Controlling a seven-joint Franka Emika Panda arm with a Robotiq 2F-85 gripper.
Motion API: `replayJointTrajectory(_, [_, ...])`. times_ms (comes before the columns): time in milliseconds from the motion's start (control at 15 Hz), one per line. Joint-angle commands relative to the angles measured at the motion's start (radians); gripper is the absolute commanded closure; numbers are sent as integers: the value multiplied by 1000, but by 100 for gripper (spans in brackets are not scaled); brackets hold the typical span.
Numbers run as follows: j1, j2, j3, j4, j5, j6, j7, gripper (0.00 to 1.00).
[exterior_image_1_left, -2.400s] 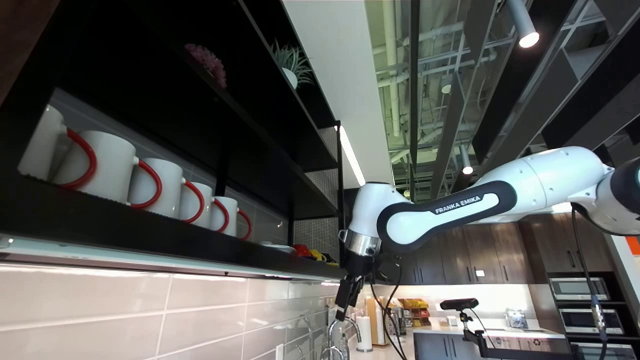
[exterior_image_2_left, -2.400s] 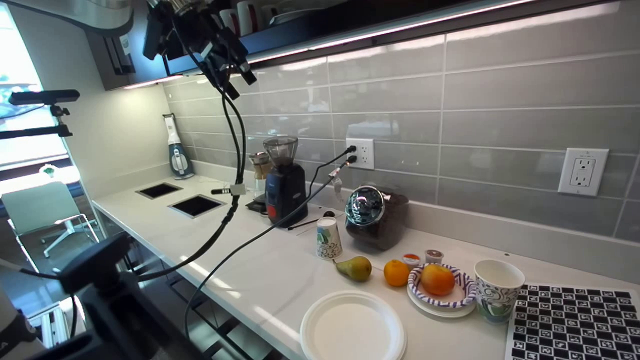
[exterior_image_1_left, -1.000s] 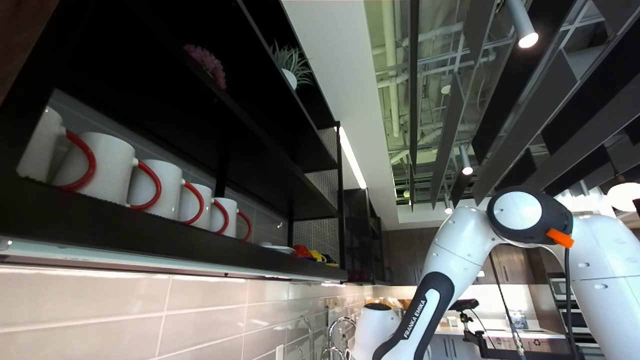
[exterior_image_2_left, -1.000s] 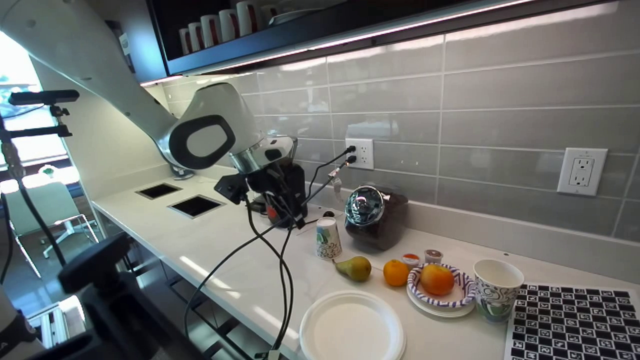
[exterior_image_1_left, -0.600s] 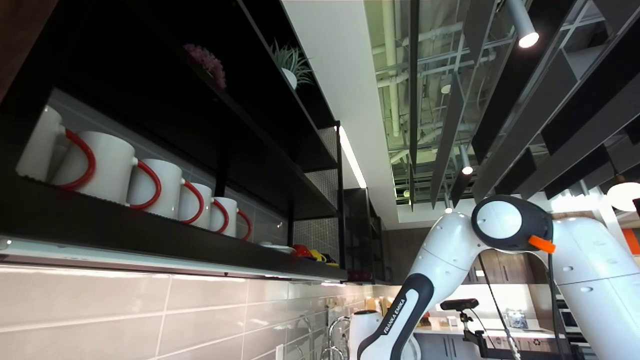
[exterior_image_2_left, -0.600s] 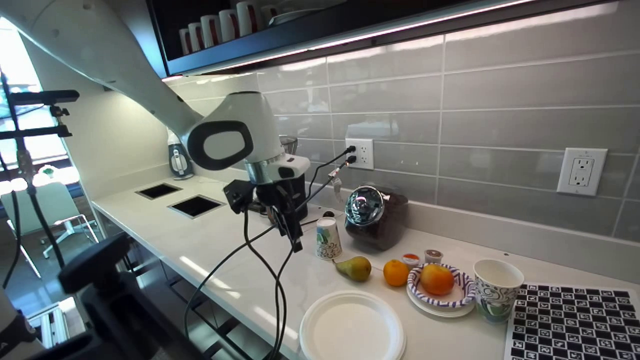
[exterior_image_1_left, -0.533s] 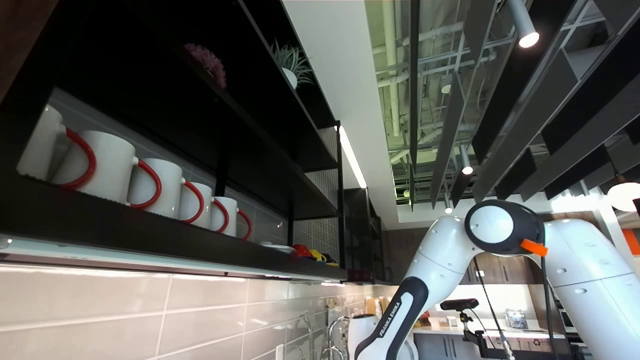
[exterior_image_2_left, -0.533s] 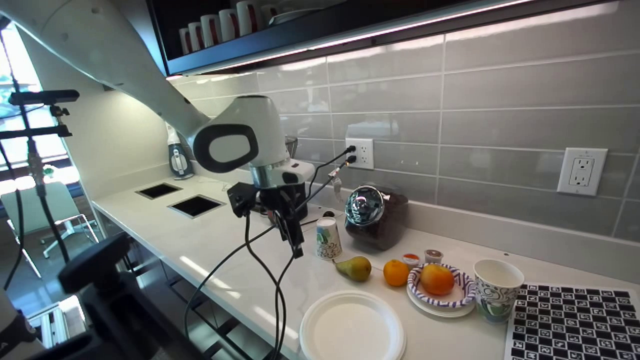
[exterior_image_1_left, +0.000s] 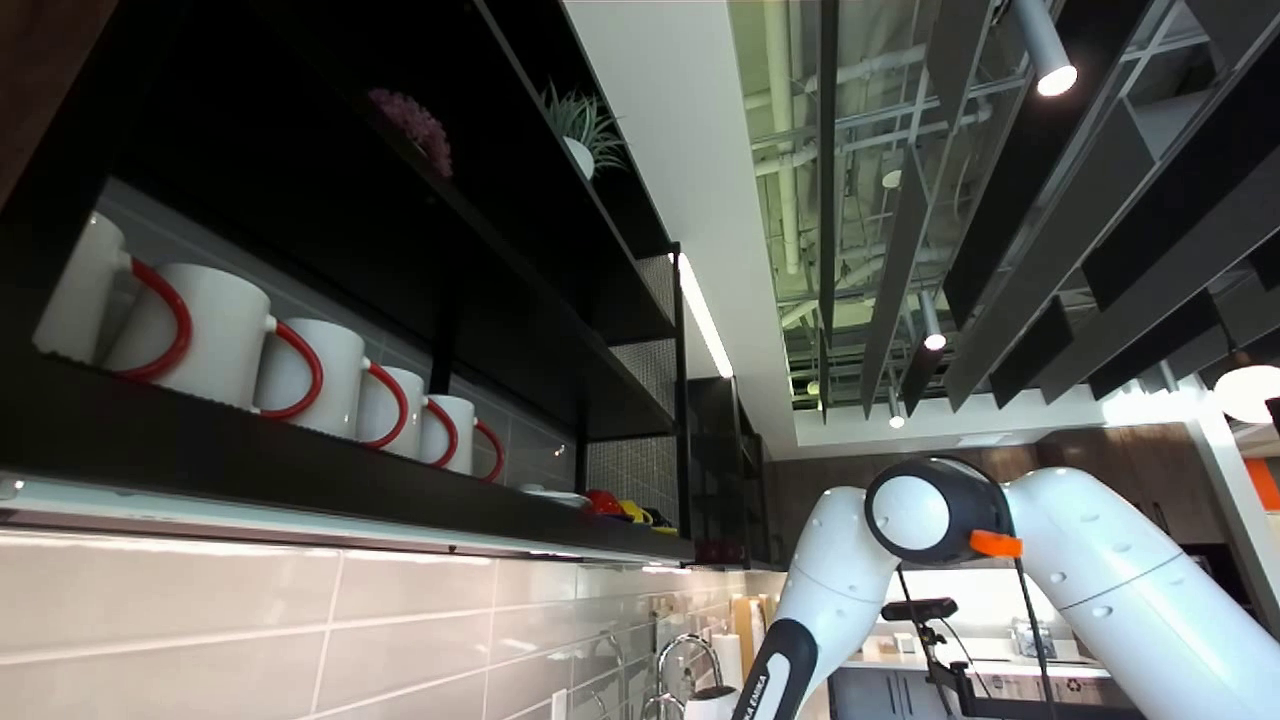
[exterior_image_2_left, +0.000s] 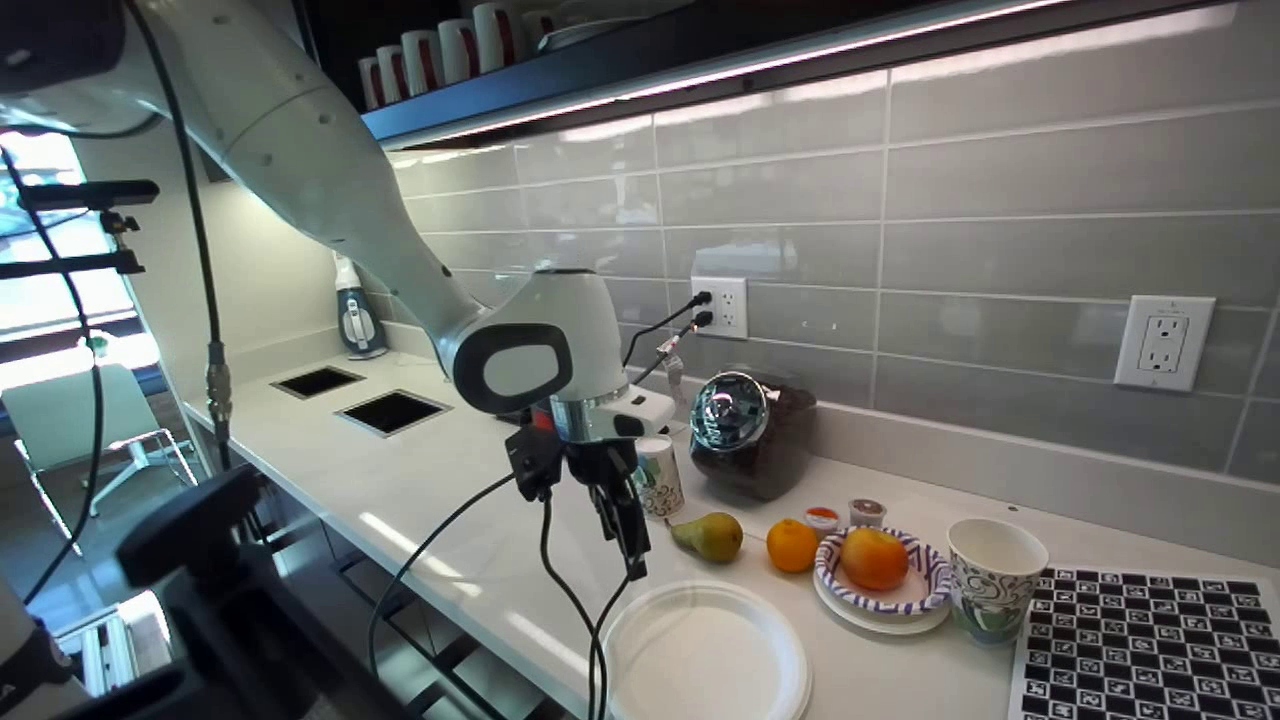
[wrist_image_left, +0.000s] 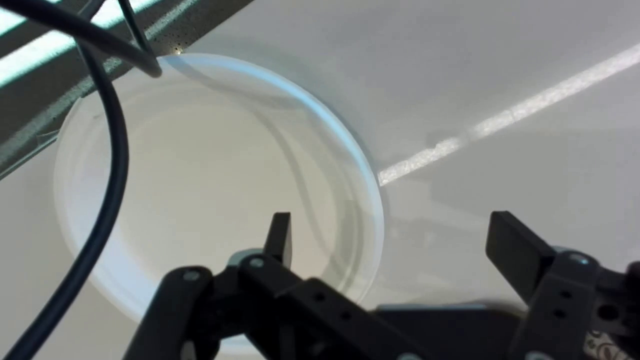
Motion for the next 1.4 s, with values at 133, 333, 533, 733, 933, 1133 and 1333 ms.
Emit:
replayJointTrajectory(133, [7, 42, -11, 24, 6, 29, -1, 0])
replayJointTrajectory(333, [6, 46, -12, 33, 6, 29, -1, 0])
replayJointTrajectory(533, [128, 89, -121, 46, -119, 48, 125, 0])
replayJointTrajectory(733, [241, 109, -216, 37, -240, 35, 235, 0])
replayJointTrajectory(933, [343, 159, -290, 54, -332, -4, 339, 0])
replayJointTrajectory(1133, [412, 205, -343, 56, -387, -6, 431, 0])
replayJointTrajectory(1333, [467, 249, -392, 51, -427, 35, 486, 0])
